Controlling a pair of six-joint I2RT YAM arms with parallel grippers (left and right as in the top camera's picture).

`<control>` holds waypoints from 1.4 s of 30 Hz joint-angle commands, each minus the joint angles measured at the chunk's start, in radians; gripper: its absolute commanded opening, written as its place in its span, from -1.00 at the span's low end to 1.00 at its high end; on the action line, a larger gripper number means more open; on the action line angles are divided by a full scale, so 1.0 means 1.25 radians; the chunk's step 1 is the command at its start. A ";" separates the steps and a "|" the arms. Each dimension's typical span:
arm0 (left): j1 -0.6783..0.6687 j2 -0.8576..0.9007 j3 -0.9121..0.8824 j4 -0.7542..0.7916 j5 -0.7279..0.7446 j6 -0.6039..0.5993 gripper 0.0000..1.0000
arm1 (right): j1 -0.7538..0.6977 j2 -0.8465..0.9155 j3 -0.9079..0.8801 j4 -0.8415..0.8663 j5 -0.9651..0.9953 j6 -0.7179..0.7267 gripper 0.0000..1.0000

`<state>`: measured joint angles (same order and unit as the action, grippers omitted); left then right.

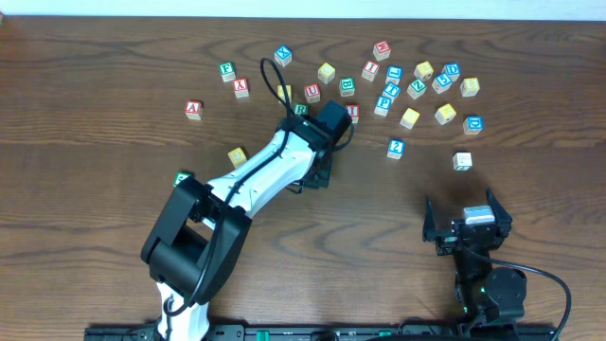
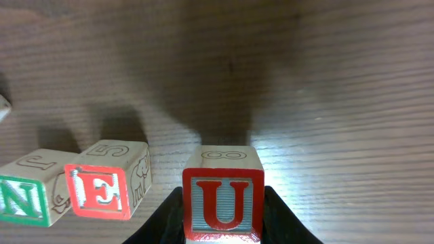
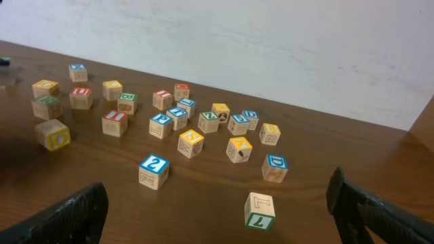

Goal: Spell out NEURIPS

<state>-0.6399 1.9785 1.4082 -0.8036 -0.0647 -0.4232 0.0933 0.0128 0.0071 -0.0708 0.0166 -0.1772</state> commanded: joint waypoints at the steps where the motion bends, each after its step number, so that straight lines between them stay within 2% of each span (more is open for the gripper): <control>1: 0.000 -0.017 -0.025 0.017 -0.020 -0.016 -0.56 | -0.007 -0.004 -0.001 -0.003 -0.001 -0.005 0.98; 42: 0.038 -0.017 -0.088 0.082 -0.042 -0.049 -0.57 | -0.007 -0.004 -0.001 -0.003 -0.001 -0.005 0.99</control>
<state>-0.5964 1.9667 1.3178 -0.6979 -0.1104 -0.4747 0.0933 0.0128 0.0071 -0.0708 0.0166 -0.1772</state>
